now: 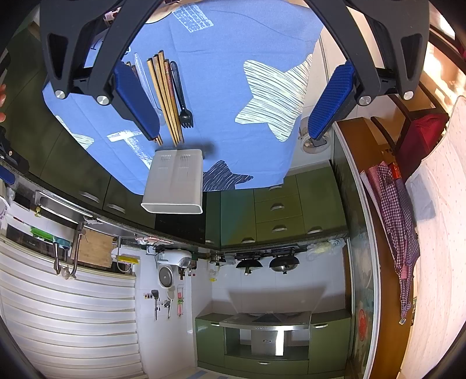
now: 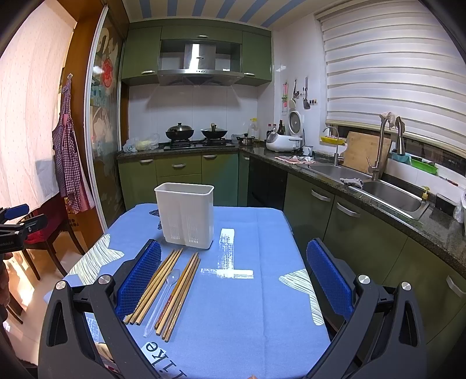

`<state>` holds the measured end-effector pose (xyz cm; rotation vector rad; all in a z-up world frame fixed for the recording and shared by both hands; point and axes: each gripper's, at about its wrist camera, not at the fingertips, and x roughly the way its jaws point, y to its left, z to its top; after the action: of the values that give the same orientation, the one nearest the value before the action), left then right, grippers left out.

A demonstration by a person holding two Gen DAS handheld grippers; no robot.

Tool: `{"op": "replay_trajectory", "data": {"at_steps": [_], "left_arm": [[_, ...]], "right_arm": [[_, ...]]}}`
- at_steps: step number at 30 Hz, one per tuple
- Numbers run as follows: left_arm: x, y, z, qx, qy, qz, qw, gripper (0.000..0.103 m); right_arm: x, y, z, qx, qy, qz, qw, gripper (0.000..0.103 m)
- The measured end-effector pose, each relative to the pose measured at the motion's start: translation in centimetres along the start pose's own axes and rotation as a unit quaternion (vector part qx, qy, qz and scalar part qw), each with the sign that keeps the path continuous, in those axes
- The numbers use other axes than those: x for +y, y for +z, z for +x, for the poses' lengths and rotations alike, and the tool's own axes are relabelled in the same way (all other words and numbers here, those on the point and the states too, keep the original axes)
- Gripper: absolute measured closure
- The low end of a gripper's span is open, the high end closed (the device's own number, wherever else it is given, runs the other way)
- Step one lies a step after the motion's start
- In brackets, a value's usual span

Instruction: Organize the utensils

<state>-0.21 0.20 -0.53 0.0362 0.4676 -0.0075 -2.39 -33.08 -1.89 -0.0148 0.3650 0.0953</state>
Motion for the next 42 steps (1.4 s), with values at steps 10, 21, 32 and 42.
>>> {"op": "replay_trajectory", "data": {"at_steps": [10, 21, 32, 42], "left_arm": [[0.0, 0.1, -0.1, -0.001, 0.001, 0.000, 1.0000, 0.006], [0.1, 0.2, -0.4, 0.002, 0.001, 0.003, 1.0000, 0.006], [0.1, 0.1, -0.4, 0.002, 0.000, 0.003, 1.0000, 0.006], [0.0, -0.5, 1.3, 0.021, -0.002, 0.004, 0.9998, 0.006]], "right_arm": [[0.2, 0.7, -0.6, -0.001, 0.001, 0.000, 1.000, 0.004], [0.0, 0.9, -0.8, -0.001, 0.002, 0.001, 1.000, 0.004], [0.1, 0.5, -0.6, 0.000, 0.003, 0.000, 1.000, 0.004], [0.2, -0.1, 1.2, 0.017, 0.004, 0.000, 1.000, 0.004]]}}
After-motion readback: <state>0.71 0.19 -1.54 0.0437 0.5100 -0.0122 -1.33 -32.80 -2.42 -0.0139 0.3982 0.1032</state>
